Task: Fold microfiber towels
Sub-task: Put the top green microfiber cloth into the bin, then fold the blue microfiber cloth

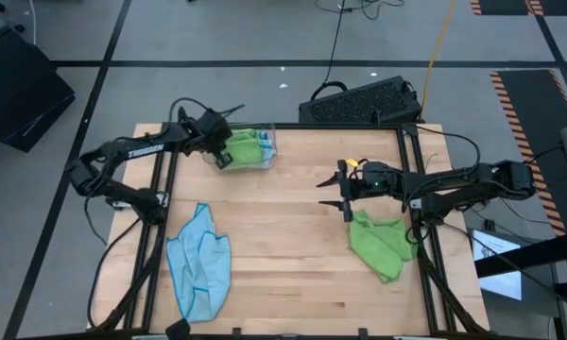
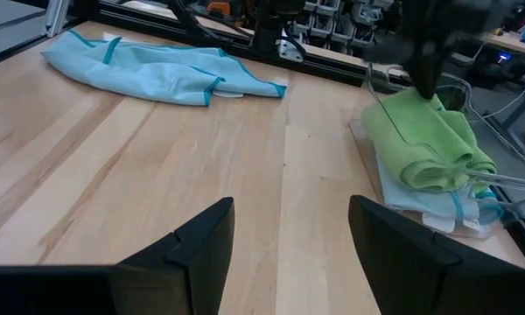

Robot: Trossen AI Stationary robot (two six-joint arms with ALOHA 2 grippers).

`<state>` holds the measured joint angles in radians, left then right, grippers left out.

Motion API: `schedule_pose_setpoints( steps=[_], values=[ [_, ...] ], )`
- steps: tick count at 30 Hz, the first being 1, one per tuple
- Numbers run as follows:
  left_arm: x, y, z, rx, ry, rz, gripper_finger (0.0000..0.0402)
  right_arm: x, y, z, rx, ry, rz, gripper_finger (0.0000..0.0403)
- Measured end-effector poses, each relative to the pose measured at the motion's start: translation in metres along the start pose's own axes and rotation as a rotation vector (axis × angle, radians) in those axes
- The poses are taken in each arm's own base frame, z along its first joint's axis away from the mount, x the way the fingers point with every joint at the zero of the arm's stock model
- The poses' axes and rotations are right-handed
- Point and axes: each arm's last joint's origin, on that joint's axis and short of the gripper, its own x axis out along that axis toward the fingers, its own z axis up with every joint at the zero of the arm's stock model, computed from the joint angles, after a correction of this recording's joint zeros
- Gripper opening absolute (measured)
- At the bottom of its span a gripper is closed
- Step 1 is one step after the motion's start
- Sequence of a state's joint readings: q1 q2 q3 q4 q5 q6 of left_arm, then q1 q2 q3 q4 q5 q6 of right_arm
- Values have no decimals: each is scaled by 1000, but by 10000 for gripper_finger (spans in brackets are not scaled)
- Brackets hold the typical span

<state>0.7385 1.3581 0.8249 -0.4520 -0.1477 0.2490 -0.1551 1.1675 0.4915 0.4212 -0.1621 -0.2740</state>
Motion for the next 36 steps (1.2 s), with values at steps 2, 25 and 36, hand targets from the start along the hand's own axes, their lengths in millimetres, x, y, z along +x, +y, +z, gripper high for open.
schedule_pose_setpoints(
  steps=[2,25,36],
  values=[
    [-17,0,6,-18,-71,-8,14,0,0,0,4,0,0,217],
    [-134,-143,-40,24,-157,-307,14,2,14,2,319,12,55,217],
    [-119,-225,-77,-30,-75,-209,14,1,60,9,399,53,170,217]
  ],
)
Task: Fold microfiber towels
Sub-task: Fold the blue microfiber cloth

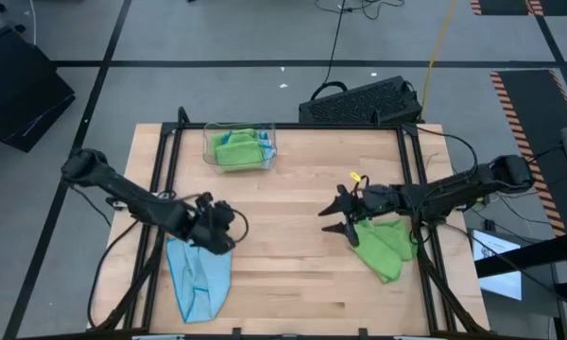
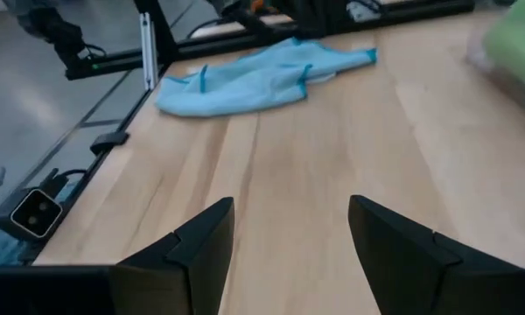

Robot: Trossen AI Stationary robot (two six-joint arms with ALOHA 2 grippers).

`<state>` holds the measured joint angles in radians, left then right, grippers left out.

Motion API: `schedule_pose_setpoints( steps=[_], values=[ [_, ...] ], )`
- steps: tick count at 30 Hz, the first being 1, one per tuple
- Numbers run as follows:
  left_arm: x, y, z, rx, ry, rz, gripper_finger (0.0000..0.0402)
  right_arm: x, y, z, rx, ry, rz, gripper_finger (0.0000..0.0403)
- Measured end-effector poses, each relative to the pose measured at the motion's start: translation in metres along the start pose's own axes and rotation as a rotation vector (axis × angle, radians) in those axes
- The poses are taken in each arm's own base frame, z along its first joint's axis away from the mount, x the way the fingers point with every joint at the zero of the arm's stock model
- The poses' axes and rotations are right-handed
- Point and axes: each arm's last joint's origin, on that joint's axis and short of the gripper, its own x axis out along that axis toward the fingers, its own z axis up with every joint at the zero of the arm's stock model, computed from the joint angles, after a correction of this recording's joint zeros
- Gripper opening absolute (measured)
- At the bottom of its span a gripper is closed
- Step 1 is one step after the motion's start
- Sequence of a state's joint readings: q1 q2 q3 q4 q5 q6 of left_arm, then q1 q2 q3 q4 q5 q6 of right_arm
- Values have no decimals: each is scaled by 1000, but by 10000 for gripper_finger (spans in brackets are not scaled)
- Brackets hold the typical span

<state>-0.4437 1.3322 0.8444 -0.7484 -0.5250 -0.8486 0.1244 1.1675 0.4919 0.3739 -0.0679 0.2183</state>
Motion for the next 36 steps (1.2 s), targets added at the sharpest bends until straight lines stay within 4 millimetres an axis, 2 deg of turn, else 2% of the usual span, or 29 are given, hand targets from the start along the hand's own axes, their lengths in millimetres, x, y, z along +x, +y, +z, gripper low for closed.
schedule_pose_setpoints(
  steps=[4,8,16,20,28,33,36],
  values=[
    [19,-13,-3,-182,16,17,18,0,18,-7,17,23,-10,217],
    [33,-24,-5,-255,92,-47,40,-1,35,-12,19,29,6,217],
    [48,-21,-12,-338,150,66,128,-4,56,-21,28,29,-37,217],
    [52,-20,-16,-385,166,122,158,-6,63,-23,32,25,-52,217],
    [59,-22,-28,-435,240,183,170,-9,70,-26,54,16,-73,217],
    [57,-27,-32,-469,347,133,170,-9,71,-27,45,16,-81,217],
    [50,-28,-34,-463,347,118,170,-9,71,-27,43,16,-81,217]
  ],
)
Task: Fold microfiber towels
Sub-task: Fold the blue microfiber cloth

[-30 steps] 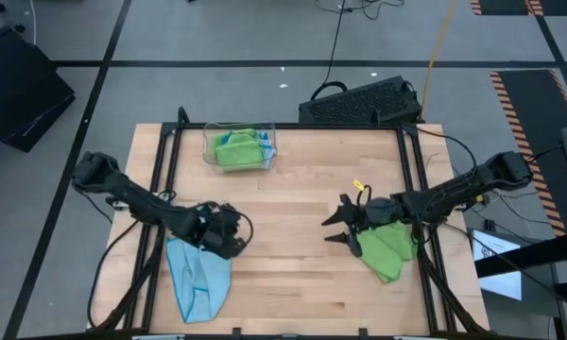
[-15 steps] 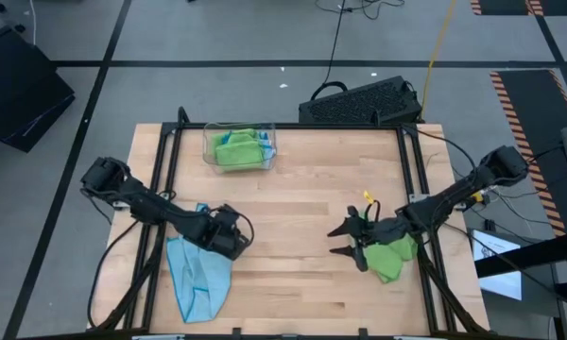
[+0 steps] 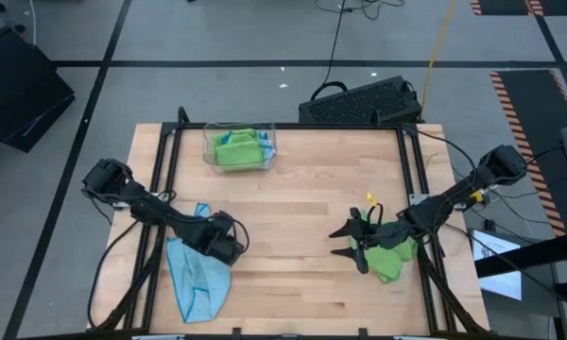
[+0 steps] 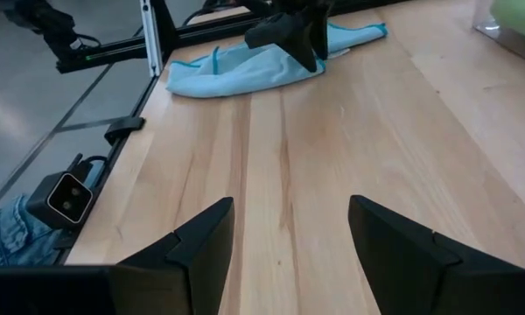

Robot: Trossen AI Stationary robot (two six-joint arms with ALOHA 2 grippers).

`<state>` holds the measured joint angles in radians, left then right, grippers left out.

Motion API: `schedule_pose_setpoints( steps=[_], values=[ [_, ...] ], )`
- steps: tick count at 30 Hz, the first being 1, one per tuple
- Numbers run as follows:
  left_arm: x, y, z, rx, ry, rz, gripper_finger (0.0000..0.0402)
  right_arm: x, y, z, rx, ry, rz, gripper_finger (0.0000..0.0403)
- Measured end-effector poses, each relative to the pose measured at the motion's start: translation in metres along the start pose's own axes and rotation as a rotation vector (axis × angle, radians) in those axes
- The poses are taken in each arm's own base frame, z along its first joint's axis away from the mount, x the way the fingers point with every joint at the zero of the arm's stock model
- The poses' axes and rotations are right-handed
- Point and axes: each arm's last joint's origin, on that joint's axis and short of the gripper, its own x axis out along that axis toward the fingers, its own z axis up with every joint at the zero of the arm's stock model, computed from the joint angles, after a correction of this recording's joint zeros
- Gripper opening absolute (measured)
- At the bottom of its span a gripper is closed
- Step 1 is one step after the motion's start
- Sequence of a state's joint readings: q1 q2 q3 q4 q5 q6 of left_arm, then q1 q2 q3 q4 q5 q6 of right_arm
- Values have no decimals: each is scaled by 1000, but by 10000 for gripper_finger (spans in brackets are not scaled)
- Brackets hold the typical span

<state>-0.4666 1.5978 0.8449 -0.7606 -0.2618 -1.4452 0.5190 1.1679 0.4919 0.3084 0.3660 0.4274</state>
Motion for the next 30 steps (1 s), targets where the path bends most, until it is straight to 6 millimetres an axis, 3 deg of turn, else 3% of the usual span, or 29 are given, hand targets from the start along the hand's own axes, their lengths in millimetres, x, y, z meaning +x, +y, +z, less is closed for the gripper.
schedule_pose_setpoints(
  steps=[15,21,30],
  values=[
    [-16,17,-35,-78,20,133,170,0,0,0,-1,-2,-3,217],
    [-19,14,-43,-76,28,96,170,0,0,0,-4,-5,-2,217],
    [-46,6,-48,-99,-108,39,170,0,-1,1,-20,-20,-25,217]
  ],
)
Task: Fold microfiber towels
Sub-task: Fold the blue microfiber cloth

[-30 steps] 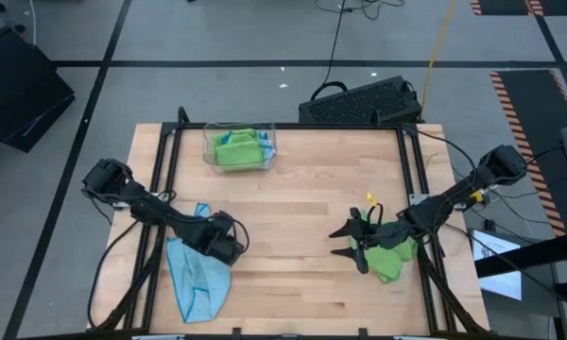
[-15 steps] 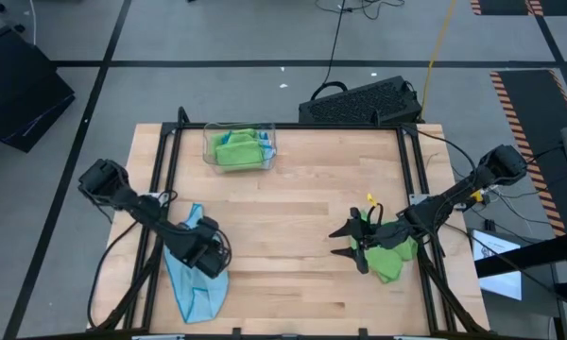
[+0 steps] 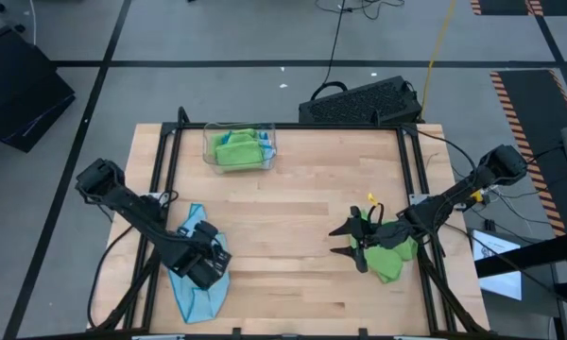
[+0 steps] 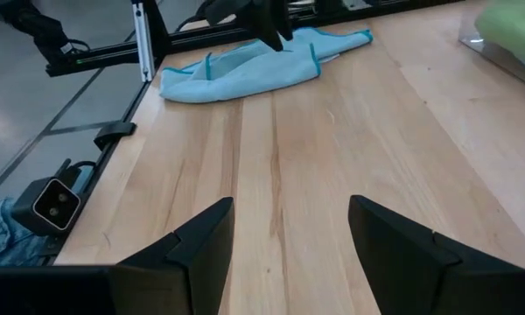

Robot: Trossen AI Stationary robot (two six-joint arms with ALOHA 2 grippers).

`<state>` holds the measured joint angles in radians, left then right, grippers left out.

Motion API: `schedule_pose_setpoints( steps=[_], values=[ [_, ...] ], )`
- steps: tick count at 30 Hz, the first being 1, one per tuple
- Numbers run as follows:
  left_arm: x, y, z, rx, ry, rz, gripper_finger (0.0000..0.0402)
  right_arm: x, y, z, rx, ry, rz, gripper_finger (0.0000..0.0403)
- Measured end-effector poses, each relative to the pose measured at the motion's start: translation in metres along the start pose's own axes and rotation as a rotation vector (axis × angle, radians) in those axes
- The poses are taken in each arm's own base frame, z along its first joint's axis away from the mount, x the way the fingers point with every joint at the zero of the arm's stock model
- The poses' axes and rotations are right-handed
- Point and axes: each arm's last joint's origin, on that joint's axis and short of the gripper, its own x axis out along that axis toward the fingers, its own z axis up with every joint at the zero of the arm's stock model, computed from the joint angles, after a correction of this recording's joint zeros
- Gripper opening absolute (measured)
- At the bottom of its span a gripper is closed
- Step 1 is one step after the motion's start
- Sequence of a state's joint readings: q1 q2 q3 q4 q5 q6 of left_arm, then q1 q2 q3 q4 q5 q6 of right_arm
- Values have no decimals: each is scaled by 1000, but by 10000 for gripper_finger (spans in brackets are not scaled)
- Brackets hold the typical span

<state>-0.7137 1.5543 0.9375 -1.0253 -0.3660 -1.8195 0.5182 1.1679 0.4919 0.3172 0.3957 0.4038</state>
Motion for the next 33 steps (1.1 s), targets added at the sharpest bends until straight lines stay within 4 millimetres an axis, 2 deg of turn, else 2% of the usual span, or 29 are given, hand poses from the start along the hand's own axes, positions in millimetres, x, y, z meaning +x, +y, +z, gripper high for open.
schedule_pose_setpoints(
  steps=[5,9,14,20,24,29,31,33],
  values=[
    [3,16,-6,-86,-40,102,170,0,0,0,-1,1,0,217],
    [13,26,-13,-121,-31,130,170,0,0,0,-5,1,0,217],
    [27,28,-20,-140,10,78,170,0,0,0,-5,0,0,217],
    [35,34,-20,-118,74,125,165,0,0,0,-5,0,0,217],
    [37,32,-21,-65,85,98,119,0,0,0,-5,0,0,217],
    [38,31,-18,-13,87,98,24,0,0,0,-5,0,0,217],
    [38,31,-17,-1,88,98,8,0,0,0,-5,0,0,217],
    [39,31,-16,13,88,99,9,0,0,0,-5,0,-1,217]
  ],
)
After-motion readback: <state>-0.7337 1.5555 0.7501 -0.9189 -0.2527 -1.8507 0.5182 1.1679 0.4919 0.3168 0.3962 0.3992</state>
